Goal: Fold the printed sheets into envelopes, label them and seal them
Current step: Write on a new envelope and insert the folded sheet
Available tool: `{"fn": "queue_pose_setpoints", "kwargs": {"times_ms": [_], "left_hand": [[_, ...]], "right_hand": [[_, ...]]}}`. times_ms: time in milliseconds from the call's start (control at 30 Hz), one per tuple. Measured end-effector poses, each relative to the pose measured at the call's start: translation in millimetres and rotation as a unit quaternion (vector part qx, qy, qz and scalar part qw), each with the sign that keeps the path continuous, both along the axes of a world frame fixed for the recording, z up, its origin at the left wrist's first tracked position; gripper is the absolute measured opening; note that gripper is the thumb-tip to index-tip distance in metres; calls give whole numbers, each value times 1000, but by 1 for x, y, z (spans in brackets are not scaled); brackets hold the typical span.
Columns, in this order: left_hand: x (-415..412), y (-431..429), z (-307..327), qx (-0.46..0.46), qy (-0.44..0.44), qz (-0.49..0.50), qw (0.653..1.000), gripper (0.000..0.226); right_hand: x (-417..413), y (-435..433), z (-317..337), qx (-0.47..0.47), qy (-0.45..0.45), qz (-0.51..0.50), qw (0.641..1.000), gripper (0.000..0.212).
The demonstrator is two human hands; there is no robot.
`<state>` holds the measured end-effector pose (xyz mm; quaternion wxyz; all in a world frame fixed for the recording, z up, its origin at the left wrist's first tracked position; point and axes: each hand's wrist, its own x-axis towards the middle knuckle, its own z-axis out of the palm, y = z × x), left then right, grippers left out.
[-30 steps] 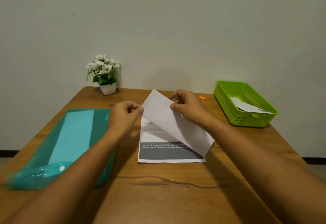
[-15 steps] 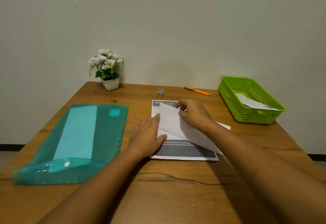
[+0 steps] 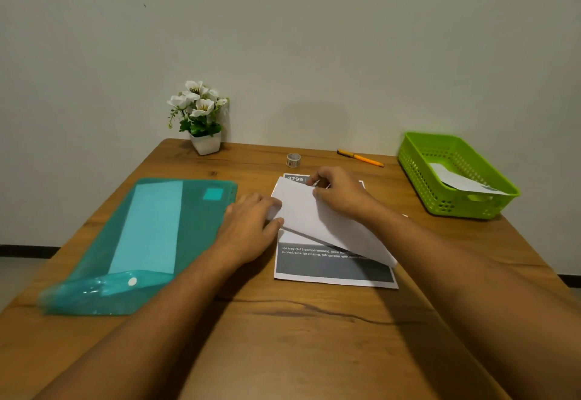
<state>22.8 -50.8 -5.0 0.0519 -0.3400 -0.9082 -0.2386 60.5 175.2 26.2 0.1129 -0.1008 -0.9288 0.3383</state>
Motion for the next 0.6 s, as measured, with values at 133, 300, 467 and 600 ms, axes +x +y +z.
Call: {"fn": "queue_pose_setpoints", "kwargs": {"times_ms": [133, 300, 467, 600], "left_hand": [[-4, -16, -5, -31, -2, 22, 999, 42], [-4, -29, -22, -80, 4, -5, 997, 46], [-4, -35, -33, -67, 41, -28, 996, 47], [-1, -34, -36, -63, 51, -28, 996, 43]], "right_hand": [[-12, -17, -8, 23, -28, 25, 999, 27], [-9, -26, -28, 97, -41, 24, 994, 26], [-5, -36, -44, 191, 22, 11, 981, 23], [-11, -57, -45, 253, 38, 136, 957, 21]]}}
